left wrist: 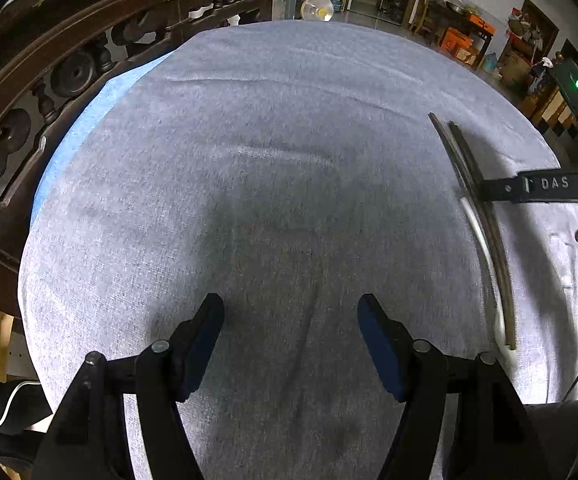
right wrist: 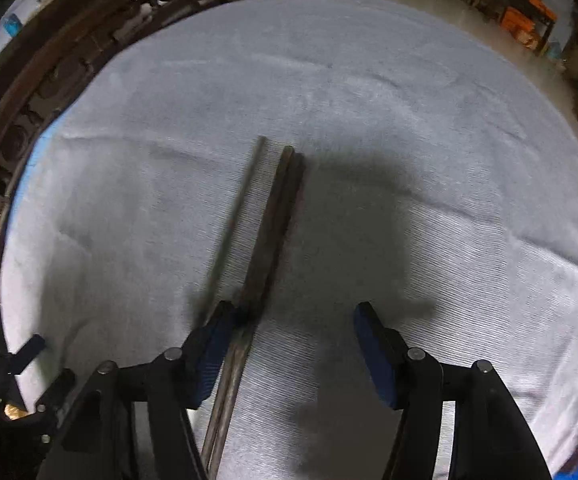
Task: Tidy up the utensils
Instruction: 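Move both open grippers over the remaining sticks and spoon on the cloth, then grasp a dark stick with the right gripper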
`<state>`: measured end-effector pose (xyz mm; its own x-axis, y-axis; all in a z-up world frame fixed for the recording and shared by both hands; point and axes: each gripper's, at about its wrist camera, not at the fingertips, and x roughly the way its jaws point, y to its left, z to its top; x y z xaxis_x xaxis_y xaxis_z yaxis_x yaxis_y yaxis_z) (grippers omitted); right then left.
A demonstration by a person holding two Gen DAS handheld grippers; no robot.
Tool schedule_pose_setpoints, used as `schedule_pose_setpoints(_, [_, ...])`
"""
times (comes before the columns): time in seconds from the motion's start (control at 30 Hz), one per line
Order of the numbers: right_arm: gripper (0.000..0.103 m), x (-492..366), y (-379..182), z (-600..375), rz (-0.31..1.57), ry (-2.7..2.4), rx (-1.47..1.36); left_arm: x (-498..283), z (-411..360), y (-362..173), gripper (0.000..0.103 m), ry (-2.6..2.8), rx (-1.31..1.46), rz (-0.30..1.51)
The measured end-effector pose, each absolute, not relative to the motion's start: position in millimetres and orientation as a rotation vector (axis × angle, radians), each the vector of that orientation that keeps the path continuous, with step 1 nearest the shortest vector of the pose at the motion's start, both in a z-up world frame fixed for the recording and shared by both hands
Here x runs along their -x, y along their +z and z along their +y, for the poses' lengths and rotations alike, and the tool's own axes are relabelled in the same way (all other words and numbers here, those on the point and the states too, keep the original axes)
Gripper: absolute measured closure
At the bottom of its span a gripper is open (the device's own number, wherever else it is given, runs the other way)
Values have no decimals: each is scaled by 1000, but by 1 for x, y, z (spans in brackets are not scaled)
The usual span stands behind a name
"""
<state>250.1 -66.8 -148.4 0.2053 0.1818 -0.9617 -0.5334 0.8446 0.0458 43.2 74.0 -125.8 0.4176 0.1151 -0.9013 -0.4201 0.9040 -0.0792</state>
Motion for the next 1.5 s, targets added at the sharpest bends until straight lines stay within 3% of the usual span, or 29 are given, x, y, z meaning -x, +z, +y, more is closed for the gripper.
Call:
schedule_pose_setpoints(0.27, [37,-256,-137,-148,1289,426,56,-52,84,-123,33,334,311,1080])
schedule_pose_setpoints(0.83, [37,-254,-152,-93,1305,461,183,-80,99,-124,33,329,322,1105])
schedule_pose_setpoints(1.23, [37,-263,-144,-110,1330,468,101,-116,99,-130,33,277,326,1146])
schedule_pose_setpoints(1.5, [59,-268,-153,-65,1348,448,194,-120,99,-132,33,273,318,1154])
